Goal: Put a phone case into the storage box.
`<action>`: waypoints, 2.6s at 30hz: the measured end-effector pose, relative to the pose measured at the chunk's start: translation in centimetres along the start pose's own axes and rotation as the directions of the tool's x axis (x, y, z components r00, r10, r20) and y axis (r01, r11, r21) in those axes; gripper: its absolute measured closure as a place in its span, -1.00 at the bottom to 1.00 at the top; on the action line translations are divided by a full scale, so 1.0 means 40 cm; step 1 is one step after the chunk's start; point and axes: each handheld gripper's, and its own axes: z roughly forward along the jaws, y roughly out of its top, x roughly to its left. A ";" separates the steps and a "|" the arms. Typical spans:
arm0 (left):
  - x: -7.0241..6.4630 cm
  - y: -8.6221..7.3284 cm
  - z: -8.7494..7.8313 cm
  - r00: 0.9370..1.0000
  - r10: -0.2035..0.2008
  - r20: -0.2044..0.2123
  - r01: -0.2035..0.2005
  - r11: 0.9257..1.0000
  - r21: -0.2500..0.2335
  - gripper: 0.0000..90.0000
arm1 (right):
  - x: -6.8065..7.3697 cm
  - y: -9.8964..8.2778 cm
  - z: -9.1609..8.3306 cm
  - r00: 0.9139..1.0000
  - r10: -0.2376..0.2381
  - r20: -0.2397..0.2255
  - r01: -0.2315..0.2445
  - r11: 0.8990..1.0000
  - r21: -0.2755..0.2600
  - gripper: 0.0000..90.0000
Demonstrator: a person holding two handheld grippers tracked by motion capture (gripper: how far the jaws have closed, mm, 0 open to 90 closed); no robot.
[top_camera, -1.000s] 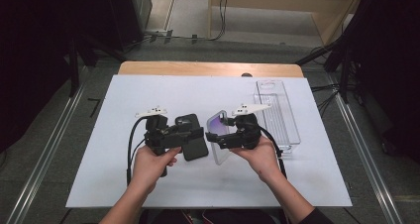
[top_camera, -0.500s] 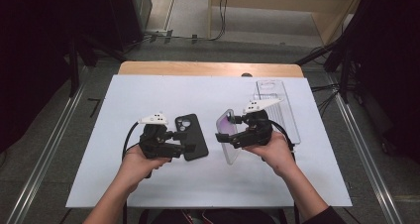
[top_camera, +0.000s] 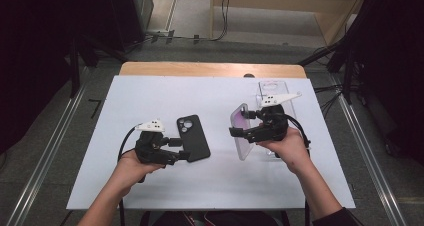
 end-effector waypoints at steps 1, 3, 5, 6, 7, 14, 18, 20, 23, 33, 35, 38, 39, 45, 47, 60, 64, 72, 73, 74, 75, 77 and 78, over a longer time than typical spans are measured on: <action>0.002 -0.005 -0.002 1.000 0.003 -0.002 -0.003 1.000 0.002 -0.21 | -0.002 0.002 -0.005 1.000 -0.001 -0.001 0.001 1.000 -0.006 -0.67; 0.003 -0.011 -0.004 1.000 0.001 -0.004 -0.001 1.000 0.007 -0.21 | -0.006 0.006 -0.017 1.000 0.002 0.007 -0.002 1.000 -0.015 -0.67; 0.005 -0.017 -0.008 1.000 0.002 -0.002 -0.002 1.000 0.005 -0.21 | -0.011 0.009 -0.029 1.000 0.002 0.012 -0.002 1.000 -0.023 -0.67; 0.005 -0.019 -0.009 1.000 0.000 -0.007 0.000 1.000 0.004 -0.21 | -0.014 0.011 -0.035 1.000 0.004 0.015 -0.004 1.000 -0.027 -0.67; 0.006 -0.021 -0.012 1.000 0.003 -0.010 -0.003 1.000 0.005 -0.21 | -0.016 0.011 -0.038 1.000 0.004 0.016 -0.003 1.000 -0.030 -0.67; 0.014 -0.037 -0.028 1.000 -0.009 -0.027 0.009 1.000 0.000 -0.21 | -0.034 0.019 -0.069 0.999 0.024 0.048 -0.022 0.998 -0.054 -0.67; 0.019 -0.047 -0.038 0.999 -0.027 -0.037 0.026 1.000 -0.008 -0.21 | -0.041 0.024 -0.085 0.996 0.042 0.074 -0.035 0.995 -0.090 -0.67; 0.022 -0.051 -0.043 0.998 -0.033 -0.046 0.032 0.999 -0.009 -0.21 | -0.046 0.026 -0.091 0.993 0.048 0.104 -0.038 0.995 -0.095 -0.67; 0.023 -0.054 -0.048 0.997 -0.042 -0.061 0.041 0.999 -0.012 -0.21 | -0.057 0.027 -0.099 0.987 0.070 0.142 -0.055 0.993 -0.102 -0.67; 0.028 -0.065 -0.057 0.995 -0.056 -0.083 0.056 0.998 -0.012 -0.21 | -0.091 0.027 -0.129 0.937 0.164 0.308 -0.117 0.979 -0.167 -0.67; 0.029 -0.066 -0.058 0.995 -0.058 -0.083 0.057 0.998 -0.016 -0.21 | -0.100 0.025 -0.134 0.926 0.194 0.324 -0.140 0.973 -0.182 -0.67; 0.029 -0.066 -0.060 0.994 -0.065 -0.085 0.063 0.998 -0.021 -0.21 | -0.111 0.022 -0.142 0.906 0.220 0.361 -0.155 0.967 -0.200 -0.67; 0.030 -0.067 -0.060 0.994 -0.065 -0.087 0.063 0.998 -0.019 -0.21 | -0.114 0.022 -0.143 0.901 0.224 0.372 -0.154 0.966 -0.207 -0.67; 0.038 -0.070 -0.065 0.994 -0.070 -0.087 0.069 0.997 -0.017 -0.21 | -0.139 0.016 -0.147 0.874 0.260 0.411 -0.169 0.955 -0.246 -0.67; 0.038 -0.070 -0.065 0.994 -0.072 -0.087 0.070 0.997 -0.021 -0.21 | -0.148 0.016 -0.145 0.864 0.265 0.427 -0.168 0.953 -0.253 -0.67; 0.037 -0.070 -0.065 0.994 -0.074 -0.077 0.072 0.997 -0.034 -0.21 | -0.223 0.049 -0.108 0.796 0.288 0.533 -0.170 0.951 -0.260 -0.67; 0.036 -0.070 -0.064 0.994 -0.073 -0.079 0.071 0.997 -0.032 -0.21 | -0.255 0.058 -0.099 0.770 0.309 0.558 -0.180 0.945 -0.275 -0.67; 0.037 -0.071 -0.064 0.994 -0.072 -0.081 0.070 0.997 -0.034 -0.21 | -0.320 0.071 -0.086 0.721 0.365 0.589 -0.218 0.926 -0.307 -0.67; 0.038 -0.071 -0.063 0.994 -0.073 -0.078 0.071 0.997 -0.032 -0.21 | -0.325 0.073 -0.084 0.717 0.367 0.593 -0.219 0.926 -0.308 -0.67; 0.039 -0.072 -0.062 0.994 -0.074 -0.078 0.072 0.997 -0.032 -0.21 | -0.329 0.074 -0.080 0.713 0.369 0.596 -0.218 0.925 -0.312 -0.67; 0.039 -0.072 -0.061 0.994 -0.073 -0.079 0.071 0.997 -0.031 -0.21 | -0.334 0.076 -0.075 0.709 0.364 0.604 -0.215 0.927 -0.306 -0.67; 0.040 -0.072 -0.062 0.994 -0.074 -0.079 0.072 0.997 -0.031 -0.21 | -0.343 0.079 -0.064 0.692 0.361 0.625 -0.215 0.930 -0.299 -0.67; 0.040 -0.072 -0.063 0.994 -0.073 -0.079 0.071 0.997 -0.031 -0.21 | -0.346 0.080 -0.061 0.687 0.358 0.632 -0.210 0.931 -0.298 -0.67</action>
